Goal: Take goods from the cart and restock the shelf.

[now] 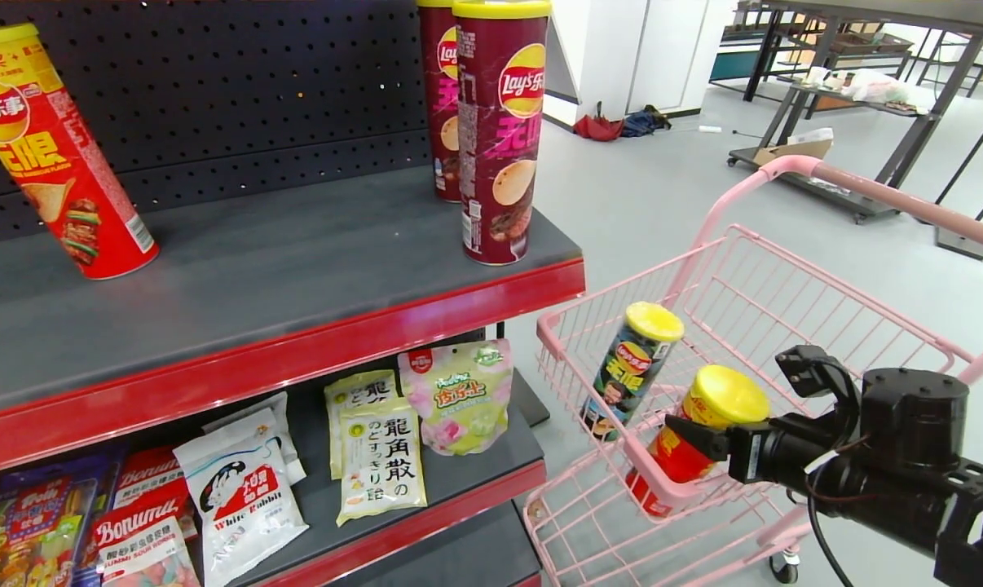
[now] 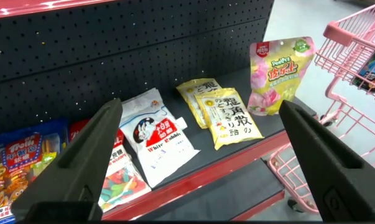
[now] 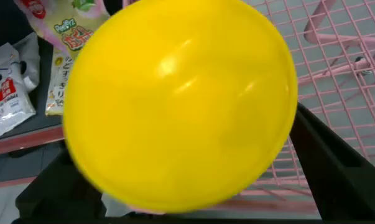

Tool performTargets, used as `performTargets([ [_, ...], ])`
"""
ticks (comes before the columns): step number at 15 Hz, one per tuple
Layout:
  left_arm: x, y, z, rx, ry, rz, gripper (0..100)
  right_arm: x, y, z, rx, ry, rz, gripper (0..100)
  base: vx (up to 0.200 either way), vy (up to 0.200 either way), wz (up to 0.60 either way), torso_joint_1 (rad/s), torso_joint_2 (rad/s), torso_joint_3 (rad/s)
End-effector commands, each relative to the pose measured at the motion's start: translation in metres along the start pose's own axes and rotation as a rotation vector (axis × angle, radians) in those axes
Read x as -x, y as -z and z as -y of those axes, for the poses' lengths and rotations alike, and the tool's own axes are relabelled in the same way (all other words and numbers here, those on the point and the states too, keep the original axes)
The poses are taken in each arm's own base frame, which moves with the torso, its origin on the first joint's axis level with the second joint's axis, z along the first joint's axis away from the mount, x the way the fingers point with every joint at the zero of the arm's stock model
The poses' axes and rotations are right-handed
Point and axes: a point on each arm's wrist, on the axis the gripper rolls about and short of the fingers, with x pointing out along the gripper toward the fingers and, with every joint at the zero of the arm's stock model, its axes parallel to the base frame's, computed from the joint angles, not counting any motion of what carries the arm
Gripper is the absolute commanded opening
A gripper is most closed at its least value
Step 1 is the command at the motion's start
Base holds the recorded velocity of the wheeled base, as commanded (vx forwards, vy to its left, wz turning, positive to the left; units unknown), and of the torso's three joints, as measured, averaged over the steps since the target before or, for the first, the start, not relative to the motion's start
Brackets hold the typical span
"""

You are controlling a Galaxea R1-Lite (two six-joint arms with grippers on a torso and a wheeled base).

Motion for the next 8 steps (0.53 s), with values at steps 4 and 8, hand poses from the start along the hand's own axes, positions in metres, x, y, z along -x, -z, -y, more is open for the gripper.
performTargets([
  [4, 0.000, 0.000, 0.000, 0.000, -0.002, -0.001, 100, -0.014, 0.004, 0.002, 0.001, 0.001, -0.018, 100, 0.000, 0.000, 0.00, 0.000, 0.00, 0.000],
  [8, 0.000, 0.000, 0.000, 0.000, -0.002, -0.001, 100, -0.024, 0.006, 0.001, 0.005, -0.006, -0.023, 0, 0.000, 0.000, 0.00, 0.000, 0.00, 0.000],
])
